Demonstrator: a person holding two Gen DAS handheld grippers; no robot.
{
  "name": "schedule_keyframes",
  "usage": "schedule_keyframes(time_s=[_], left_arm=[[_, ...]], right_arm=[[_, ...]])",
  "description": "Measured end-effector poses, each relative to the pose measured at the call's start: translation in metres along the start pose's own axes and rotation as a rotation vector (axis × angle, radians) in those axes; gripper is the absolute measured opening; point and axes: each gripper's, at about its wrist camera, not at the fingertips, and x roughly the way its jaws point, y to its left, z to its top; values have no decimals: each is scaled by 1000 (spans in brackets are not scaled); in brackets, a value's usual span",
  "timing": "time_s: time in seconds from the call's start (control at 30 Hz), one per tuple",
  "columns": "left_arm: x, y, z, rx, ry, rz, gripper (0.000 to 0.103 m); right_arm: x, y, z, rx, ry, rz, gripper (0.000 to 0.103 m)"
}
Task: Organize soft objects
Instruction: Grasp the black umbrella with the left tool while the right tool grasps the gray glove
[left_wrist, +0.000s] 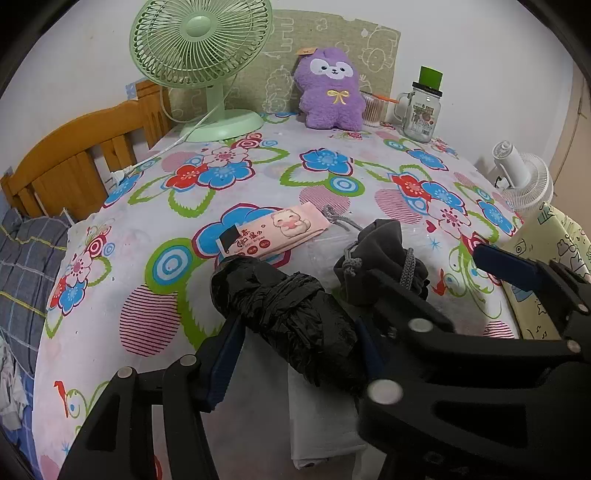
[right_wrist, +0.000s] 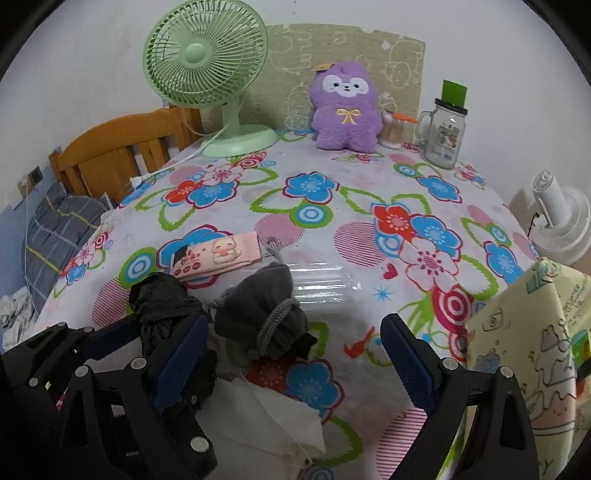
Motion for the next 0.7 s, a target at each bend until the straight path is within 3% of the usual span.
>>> schedule_keyframes(time_s=[0.27, 0.4, 0.5, 0.7], left_arm=[[4, 1, 2, 1, 4, -12, 63], [7, 2, 3, -6, 9, -14, 63], [8, 2, 4, -5, 10, -14, 63], [10, 0, 5, 7, 11, -15, 62]], right_arm=[[16, 6, 3, 2, 25, 28, 88], [24, 8, 5, 7, 48, 58, 78], [28, 9, 5, 12, 60, 71, 65], [30, 8, 5, 11, 68, 79, 59]])
